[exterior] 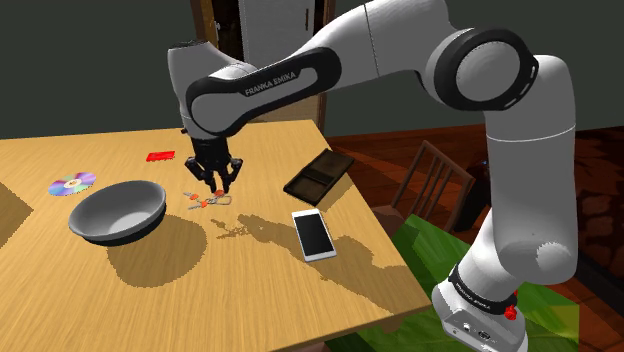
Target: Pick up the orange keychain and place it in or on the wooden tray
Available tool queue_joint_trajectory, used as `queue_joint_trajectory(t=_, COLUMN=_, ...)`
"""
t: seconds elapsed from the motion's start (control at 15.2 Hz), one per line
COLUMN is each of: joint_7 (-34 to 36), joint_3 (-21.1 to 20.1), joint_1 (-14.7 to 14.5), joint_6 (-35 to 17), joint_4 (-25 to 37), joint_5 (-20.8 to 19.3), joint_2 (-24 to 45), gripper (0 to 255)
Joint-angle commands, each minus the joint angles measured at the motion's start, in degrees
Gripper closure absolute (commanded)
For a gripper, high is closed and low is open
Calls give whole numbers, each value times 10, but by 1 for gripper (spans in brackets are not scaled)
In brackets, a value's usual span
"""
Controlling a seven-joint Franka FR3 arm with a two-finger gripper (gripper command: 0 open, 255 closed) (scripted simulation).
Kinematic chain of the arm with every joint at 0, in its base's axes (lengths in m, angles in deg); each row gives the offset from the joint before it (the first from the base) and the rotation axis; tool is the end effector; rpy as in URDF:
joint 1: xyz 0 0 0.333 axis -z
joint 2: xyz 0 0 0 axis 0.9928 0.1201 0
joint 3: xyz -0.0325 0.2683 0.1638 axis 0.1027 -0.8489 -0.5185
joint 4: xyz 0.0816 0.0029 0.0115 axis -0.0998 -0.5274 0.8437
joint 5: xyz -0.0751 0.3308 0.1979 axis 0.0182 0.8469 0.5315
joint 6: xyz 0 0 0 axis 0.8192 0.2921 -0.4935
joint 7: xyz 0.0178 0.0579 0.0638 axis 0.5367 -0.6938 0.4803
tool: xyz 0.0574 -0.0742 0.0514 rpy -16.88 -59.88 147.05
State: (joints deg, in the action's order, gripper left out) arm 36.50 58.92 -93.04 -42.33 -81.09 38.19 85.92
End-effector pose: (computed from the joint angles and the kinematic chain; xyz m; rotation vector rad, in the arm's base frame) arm 0.6067 0.3161 0.3963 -2.8869 1.2379 -0.0156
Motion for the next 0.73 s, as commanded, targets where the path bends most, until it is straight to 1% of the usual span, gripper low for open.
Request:
queue_joint_trajectory(t=0.0, joint_7=-2, joint_3=-1, joint_1=0, joint_6=13, joint_4=9, joint_5=2, joint_2=-4, gripper=255)
queue_joint_trajectory(t=0.66, joint_7=-8, joint_3=-5, joint_1=-2, joint_6=79, joint_4=63, joint_5=10, joint_2=-18, gripper=255)
